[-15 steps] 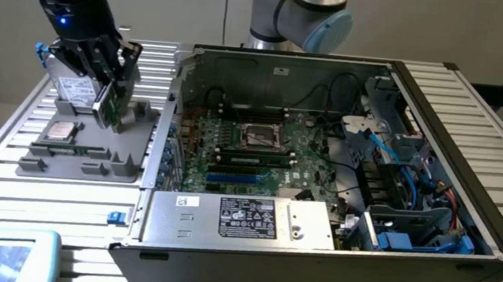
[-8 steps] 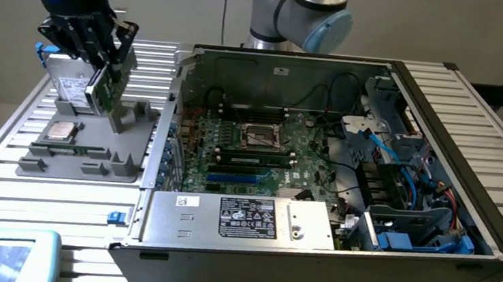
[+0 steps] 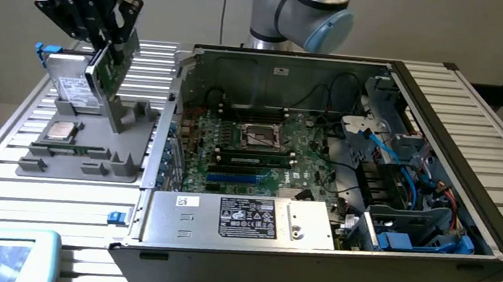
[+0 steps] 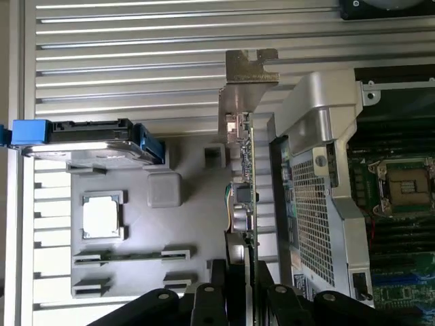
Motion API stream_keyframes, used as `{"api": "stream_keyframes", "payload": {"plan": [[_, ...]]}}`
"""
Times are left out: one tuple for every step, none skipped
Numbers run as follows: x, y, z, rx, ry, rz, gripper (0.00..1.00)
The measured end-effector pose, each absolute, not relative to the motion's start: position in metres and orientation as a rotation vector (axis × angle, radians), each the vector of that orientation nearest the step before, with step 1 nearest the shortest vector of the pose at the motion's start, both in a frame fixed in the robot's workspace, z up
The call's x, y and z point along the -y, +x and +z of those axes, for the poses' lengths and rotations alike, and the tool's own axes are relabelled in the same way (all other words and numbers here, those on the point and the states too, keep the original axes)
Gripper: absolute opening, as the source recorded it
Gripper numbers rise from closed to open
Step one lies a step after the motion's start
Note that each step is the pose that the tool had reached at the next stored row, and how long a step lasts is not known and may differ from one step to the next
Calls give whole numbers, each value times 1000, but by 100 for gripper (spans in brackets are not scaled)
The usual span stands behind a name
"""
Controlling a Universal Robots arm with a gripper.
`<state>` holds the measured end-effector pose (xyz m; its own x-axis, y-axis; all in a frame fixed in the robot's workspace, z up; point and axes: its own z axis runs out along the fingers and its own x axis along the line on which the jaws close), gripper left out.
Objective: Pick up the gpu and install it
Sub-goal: 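Pick up the gpu and move the gpu toward the slot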
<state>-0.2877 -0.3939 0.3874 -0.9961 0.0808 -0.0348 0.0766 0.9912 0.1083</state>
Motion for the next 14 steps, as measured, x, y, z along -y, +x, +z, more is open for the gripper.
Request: {"api": "stream_keyframes", "payload": {"plan": [[394,-285,392,-3097,123,166,28],[395,-282,397,-3099,123,166,28],[395,-279,400,-3102,123,166,28],[395,-275,403,-3104,124,166,28],[396,-272,406,-3108,124,166,28],[396,-269,409,-3111,124,166,28],[396,-266,411,-3114,125,166,28],[397,-263,414,-3118,125,166,28],[397,-261,416,-3124,126,166,28],[397,-259,417,-3131,127,166,28],[397,-256,418,-3139,128,166,28],[398,-254,419,-3146,129,165,28],[398,-251,420,-3152,129,165,28],[398,-247,420,-3155,130,166,28]]}}
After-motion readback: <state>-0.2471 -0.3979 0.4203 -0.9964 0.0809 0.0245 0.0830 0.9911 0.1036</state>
